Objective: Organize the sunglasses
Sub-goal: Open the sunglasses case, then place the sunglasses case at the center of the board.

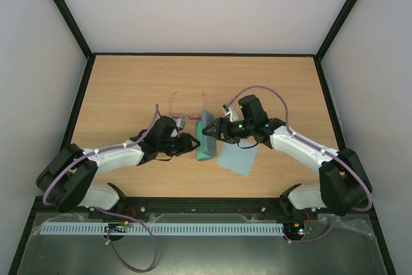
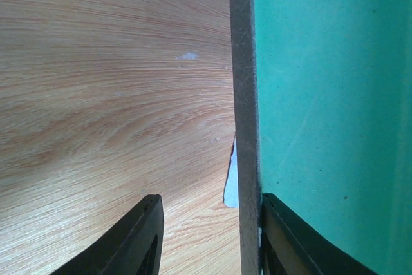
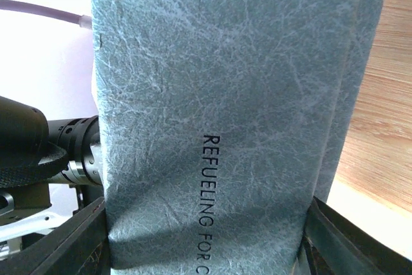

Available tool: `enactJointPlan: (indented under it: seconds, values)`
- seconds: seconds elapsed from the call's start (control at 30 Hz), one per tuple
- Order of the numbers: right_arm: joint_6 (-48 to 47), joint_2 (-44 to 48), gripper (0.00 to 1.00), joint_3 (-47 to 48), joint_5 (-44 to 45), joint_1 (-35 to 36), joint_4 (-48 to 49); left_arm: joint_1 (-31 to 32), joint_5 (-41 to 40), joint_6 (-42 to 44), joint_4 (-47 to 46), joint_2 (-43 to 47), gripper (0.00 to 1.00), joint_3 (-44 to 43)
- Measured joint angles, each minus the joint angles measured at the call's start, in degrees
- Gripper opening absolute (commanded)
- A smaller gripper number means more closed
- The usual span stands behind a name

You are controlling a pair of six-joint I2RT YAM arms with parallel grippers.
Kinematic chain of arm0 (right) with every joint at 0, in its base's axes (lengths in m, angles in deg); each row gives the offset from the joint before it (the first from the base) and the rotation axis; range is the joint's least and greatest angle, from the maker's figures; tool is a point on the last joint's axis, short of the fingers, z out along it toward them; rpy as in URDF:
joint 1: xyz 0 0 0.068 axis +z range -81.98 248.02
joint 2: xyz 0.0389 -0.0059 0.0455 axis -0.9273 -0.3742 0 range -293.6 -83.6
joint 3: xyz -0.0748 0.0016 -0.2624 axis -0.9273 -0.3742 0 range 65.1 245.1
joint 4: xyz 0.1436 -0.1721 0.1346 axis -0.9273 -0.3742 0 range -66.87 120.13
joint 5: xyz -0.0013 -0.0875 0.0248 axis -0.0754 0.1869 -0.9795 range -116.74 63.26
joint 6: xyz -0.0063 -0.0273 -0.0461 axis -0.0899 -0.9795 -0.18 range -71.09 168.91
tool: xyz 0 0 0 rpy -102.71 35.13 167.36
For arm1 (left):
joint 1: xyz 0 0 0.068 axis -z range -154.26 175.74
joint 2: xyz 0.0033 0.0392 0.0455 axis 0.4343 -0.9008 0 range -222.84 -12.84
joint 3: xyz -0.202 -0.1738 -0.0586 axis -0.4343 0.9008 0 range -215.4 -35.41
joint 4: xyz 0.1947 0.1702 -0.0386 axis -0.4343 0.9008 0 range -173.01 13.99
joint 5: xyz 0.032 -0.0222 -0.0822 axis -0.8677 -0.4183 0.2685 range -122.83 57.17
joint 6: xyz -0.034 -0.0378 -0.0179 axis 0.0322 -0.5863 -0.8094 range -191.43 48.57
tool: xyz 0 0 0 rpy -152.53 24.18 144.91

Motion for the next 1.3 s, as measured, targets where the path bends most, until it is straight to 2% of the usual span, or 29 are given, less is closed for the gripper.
enactJointPlan:
  seconds: [0.17, 0.43, 0.8, 0.97, 1.07, 1.13, 1.3]
  values:
    - [0.2, 0.5, 0.19, -1.0, -2.5, -2.4, 0.7, -0.3, 0.2, 0.3, 0.6, 2.0, 0.48, 0.0]
    - [0.2, -1.6, 0.23, -0.2, -3.2, -14.3, 3.1, -2.9, -1.5, 1.9, 9.6, 10.2, 0.52, -2.3]
    - [0.9, -19.9, 0.30, 4.7, -3.9, -21.1, 12.5, -6.6, -1.6, 4.0, 14.6, 14.3, 0.52, -2.1]
    - [1.2, -25.9, 0.43, 7.2, -4.6, -22.1, 16.4, -7.2, -1.6, 4.5, 16.0, 15.5, 0.52, -1.6]
    - [1.1, -26.8, 0.57, 8.2, -4.6, -22.1, 17.5, -7.5, -1.6, 4.7, 16.3, 16.0, 0.52, -1.5]
    - [1.0, -26.8, 0.59, 8.3, -4.6, -22.1, 17.5, -7.5, -1.6, 4.7, 16.3, 16.1, 0.53, -1.4]
    - [-0.4, -26.8, 0.76, 8.3, -4.0, -22.1, 16.8, -7.5, -1.6, 4.9, 16.3, 16.1, 0.52, -1.1]
